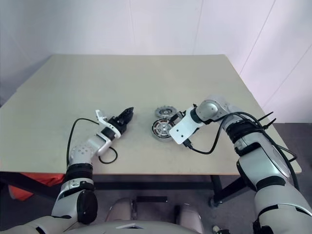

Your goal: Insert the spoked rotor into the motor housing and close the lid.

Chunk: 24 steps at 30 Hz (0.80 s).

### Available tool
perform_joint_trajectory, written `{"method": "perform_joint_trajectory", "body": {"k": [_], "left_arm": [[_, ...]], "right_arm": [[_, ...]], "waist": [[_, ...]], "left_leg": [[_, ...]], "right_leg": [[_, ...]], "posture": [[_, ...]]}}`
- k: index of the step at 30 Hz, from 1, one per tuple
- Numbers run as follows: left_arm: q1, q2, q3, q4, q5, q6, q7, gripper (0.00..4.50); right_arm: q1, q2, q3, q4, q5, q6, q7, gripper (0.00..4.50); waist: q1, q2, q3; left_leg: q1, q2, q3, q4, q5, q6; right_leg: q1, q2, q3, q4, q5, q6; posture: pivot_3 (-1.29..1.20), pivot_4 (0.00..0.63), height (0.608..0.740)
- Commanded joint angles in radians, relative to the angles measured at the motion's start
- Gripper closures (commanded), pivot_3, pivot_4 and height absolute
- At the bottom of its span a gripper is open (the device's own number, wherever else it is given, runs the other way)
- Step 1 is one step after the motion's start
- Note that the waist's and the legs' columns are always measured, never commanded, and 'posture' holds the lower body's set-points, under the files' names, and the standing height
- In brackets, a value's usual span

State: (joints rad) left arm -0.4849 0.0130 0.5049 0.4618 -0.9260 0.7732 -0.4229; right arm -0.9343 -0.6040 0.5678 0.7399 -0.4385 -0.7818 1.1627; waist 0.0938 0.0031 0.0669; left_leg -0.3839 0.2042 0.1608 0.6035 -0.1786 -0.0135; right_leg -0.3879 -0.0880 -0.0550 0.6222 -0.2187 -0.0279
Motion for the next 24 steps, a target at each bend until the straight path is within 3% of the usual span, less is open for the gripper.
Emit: {"method": "perform_joint_trajectory", "body": {"k": [1, 4, 7, 12, 14, 15, 18, 24], "left_arm": [[-0.001, 0.005, 0.000, -0.042, -0.018, -0.002, -0.001, 2.39], [0.003, 0.005, 0.001, -0.046, -0.019, -0.004, 0.001, 2.39], [0.007, 0.003, 0.000, -0.049, -0.019, -0.006, 0.003, 2.39], [0.010, 0.001, -0.003, -0.053, -0.018, -0.006, 0.005, 2.39], [0.009, 0.001, -0.005, -0.054, -0.016, -0.006, 0.007, 2.39], [0.008, 0.002, -0.005, -0.053, -0.016, -0.006, 0.006, 2.39], [0.005, 0.005, -0.006, -0.045, -0.013, -0.008, 0.003, 2.39], [0.001, 0.006, -0.012, -0.043, -0.009, -0.009, 0.003, 2.39]], "right_arm": [[-0.035, 0.004, 0.001, 0.002, 0.003, -0.009, 0.009, 0.98], [-0.033, 0.013, 0.005, 0.016, 0.007, -0.006, 0.025, 0.98], [-0.036, 0.025, 0.008, 0.052, -0.001, -0.001, 0.020, 1.54], [-0.045, 0.034, 0.007, 0.087, -0.008, -0.009, 0.004, 3.26], [-0.044, 0.036, 0.001, 0.088, -0.002, -0.006, 0.003, 3.26], [-0.044, 0.038, -0.002, 0.087, 0.000, -0.003, -0.002, 3.74], [-0.045, 0.043, -0.010, 0.084, -0.004, 0.005, -0.027, 4.40], [-0.030, 0.073, -0.040, 0.025, 0.044, 0.104, -0.013, 4.49]], "waist": [[0.000, 0.000, 0.000], [-0.001, 0.000, 0.000], [-0.002, 0.000, 0.000], [-0.003, 0.000, 0.000], [-0.003, 0.000, 0.000], [-0.004, 0.000, 0.000], [-0.010, -0.001, 0.000], [-0.023, -0.001, 0.000]], "left_leg": [[0.000, 0.000, 0.000, 0.000, 0.000, 0.000], [0.000, 0.000, 0.000, 0.000, 0.000, 0.000], [0.000, 0.000, 0.000, 0.000, 0.000, 0.000], [0.003, 0.001, 0.000, 0.000, 0.000, 0.000], [0.004, 0.001, 0.001, 0.000, 0.000, 0.000], [0.004, 0.001, 0.001, 0.000, 0.000, 0.000], [0.004, 0.001, 0.001, 0.000, 0.000, 0.000], [0.004, 0.001, 0.001, 0.000, 0.000, 0.000]], "right_leg": [[0.000, 0.000, 0.000, 0.000, 0.000, 0.000], [0.000, 0.000, 0.000, 0.000, 0.000, 0.000], [0.000, 0.000, 0.000, 0.000, 0.000, 0.000], [0.002, 0.000, 0.000, 0.000, 0.000, 0.000], [0.002, 0.000, 0.001, 0.000, 0.000, 0.000], [0.002, 0.000, 0.001, 0.000, 0.000, 0.000], [0.002, 0.001, 0.001, 0.000, 0.000, 0.000], [0.002, 0.001, 0.001, 0.000, 0.000, 0.000]], "posture": [[0.00, 0.000, 0.740], [0.00, 0.000, 0.740], [0.00, 0.000, 0.740], [0.00, 0.000, 0.740], [0.00, 0.000, 0.740], [0.00, 0.000, 0.740], [0.00, 0.000, 0.740], [0.00, 0.000, 0.740]]}}
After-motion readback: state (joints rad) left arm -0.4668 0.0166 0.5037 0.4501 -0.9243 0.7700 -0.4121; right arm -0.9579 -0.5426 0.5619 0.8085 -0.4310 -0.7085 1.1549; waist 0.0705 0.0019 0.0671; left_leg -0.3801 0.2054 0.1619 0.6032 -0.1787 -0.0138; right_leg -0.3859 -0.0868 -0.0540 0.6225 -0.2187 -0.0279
